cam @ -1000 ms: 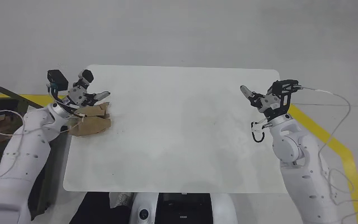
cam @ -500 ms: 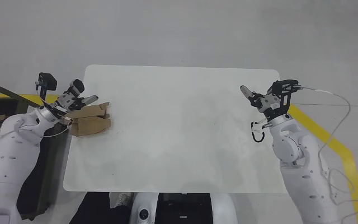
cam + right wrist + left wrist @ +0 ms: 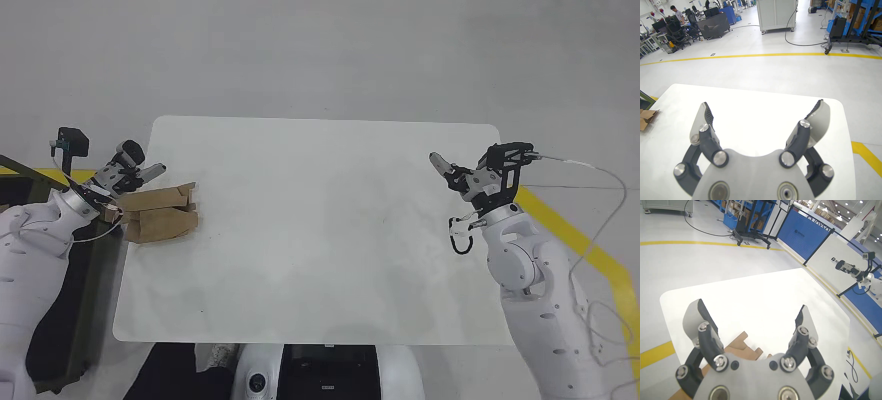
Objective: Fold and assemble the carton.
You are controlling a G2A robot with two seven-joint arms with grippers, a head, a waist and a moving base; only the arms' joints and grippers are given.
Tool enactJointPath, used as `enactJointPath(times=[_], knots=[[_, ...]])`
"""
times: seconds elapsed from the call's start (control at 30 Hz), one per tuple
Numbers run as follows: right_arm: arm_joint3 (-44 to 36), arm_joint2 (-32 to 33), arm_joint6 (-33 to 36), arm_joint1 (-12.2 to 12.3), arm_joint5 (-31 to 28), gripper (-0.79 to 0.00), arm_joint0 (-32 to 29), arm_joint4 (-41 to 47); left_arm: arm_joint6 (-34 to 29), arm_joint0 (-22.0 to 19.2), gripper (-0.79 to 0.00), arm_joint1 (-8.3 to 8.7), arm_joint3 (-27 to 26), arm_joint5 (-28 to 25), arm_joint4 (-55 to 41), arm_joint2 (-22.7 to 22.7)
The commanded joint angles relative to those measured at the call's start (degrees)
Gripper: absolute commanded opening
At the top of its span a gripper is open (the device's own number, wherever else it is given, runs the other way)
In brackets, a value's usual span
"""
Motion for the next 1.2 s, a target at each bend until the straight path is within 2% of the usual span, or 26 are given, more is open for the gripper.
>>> enactJointPath(times=[0.0,0.93,1.17], knots=[[0.0,0.0,0.0,0.0,0.0,0.0,0.0,0.0,-0.02,0.0,0.0,0.0,0.0,0.0,-0.05,0.0],[0.0,0.0,0.0,0.0,0.0,0.0,0.0,0.0,-0.06,0.13,0.0,-0.03,-0.17,0.77,-0.27,-0.07],[0.0,0.0,0.0,0.0,0.0,0.0,0.0,0.0,-3.98,2.8,0.0,0.7,-2.47,4.37,-4.01,-3.91]])
